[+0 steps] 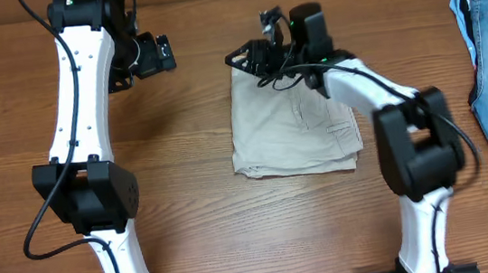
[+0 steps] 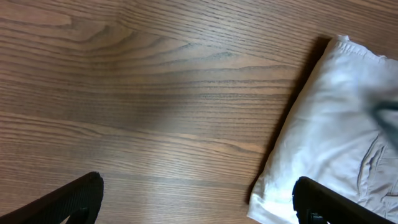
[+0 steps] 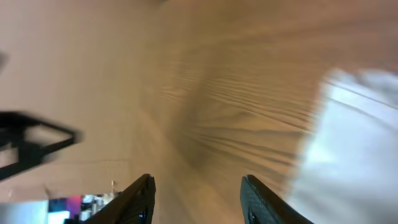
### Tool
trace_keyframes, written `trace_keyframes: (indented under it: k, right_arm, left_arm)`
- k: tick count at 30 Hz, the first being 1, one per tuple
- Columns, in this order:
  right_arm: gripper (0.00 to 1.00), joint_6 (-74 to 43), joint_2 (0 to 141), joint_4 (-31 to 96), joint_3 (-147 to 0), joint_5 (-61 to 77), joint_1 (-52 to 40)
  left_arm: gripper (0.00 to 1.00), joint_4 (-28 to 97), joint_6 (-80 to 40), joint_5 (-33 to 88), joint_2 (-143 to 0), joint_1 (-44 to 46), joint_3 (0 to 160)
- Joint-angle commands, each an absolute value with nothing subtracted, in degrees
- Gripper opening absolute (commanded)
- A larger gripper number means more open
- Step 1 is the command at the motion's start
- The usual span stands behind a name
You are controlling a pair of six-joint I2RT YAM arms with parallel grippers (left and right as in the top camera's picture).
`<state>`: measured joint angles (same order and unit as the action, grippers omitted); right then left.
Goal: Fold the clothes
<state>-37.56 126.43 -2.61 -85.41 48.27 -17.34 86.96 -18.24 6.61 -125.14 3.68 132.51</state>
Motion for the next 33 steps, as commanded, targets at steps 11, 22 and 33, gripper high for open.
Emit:
trace_keyframes:
  k: [11, 22, 33]
  right_arm:
    - [0.59, -35.6, 124.2, 6.0, -88.5, 50.9, -11.9]
    - [1.00, -26.7, 91.6, 44.8, -96.3, 21.2, -11.5]
    - [1.00, -26.9, 70.1, 67.9, -96.2, 0.0, -11.4]
  left_arm:
    - [1.00, 86.5, -16.5, 7.1, -124.4, 3.8, 133.2]
    - [1.00, 87.3, -0.4, 22.5, -124.4, 6.1, 133.1]
    - [1.00, 74.2, -11.4, 22.6, -124.4, 14.5, 116.5]
